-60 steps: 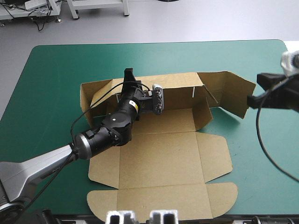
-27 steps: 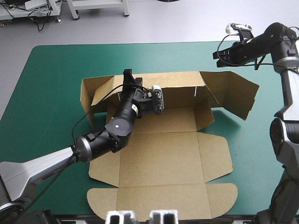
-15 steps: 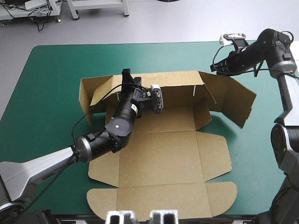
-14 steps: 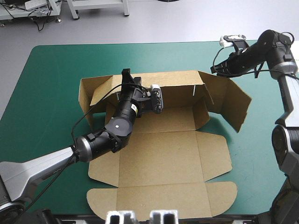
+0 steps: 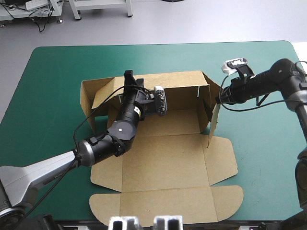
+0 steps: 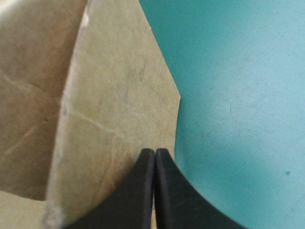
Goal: Fold the box
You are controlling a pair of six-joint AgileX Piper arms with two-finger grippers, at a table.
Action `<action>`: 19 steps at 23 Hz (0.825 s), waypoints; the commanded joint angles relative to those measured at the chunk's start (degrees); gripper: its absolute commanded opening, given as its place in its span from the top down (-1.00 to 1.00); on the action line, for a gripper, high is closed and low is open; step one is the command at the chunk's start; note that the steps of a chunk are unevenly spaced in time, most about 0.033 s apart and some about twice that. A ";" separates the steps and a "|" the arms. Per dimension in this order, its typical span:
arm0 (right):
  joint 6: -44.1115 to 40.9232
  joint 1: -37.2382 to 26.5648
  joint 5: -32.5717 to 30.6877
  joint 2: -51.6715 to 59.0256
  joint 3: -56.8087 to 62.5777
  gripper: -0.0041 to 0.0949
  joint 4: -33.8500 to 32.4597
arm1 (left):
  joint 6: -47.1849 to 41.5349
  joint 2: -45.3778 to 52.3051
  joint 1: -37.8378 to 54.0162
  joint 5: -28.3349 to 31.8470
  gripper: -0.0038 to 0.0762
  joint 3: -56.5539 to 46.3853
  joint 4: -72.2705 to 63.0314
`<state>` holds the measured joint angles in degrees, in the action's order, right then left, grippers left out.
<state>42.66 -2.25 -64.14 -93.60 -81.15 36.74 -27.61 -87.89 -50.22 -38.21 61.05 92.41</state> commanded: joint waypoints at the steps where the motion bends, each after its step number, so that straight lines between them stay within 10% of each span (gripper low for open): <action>1: 8.67 -0.43 8.94 4.92 7.48 0.97 6.71 | -0.75 2.68 -0.50 -2.04 0.93 1.79 3.24; 10: 23.95 0.56 18.36 5.97 12.84 0.78 12.49 | -0.75 2.68 -0.50 -2.04 0.93 1.79 3.24; 14: 23.29 2.67 15.35 5.97 12.84 0.32 7.12 | -0.75 2.68 -0.50 -2.04 0.93 1.79 3.24; 19: 22.87 2.66 8.19 5.97 12.84 0.25 3.41 | -0.75 2.68 -0.50 -2.15 0.93 1.79 3.24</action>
<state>65.32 0.27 -53.29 -90.15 -67.08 39.89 -27.61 -87.89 -50.22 -38.21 61.05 92.41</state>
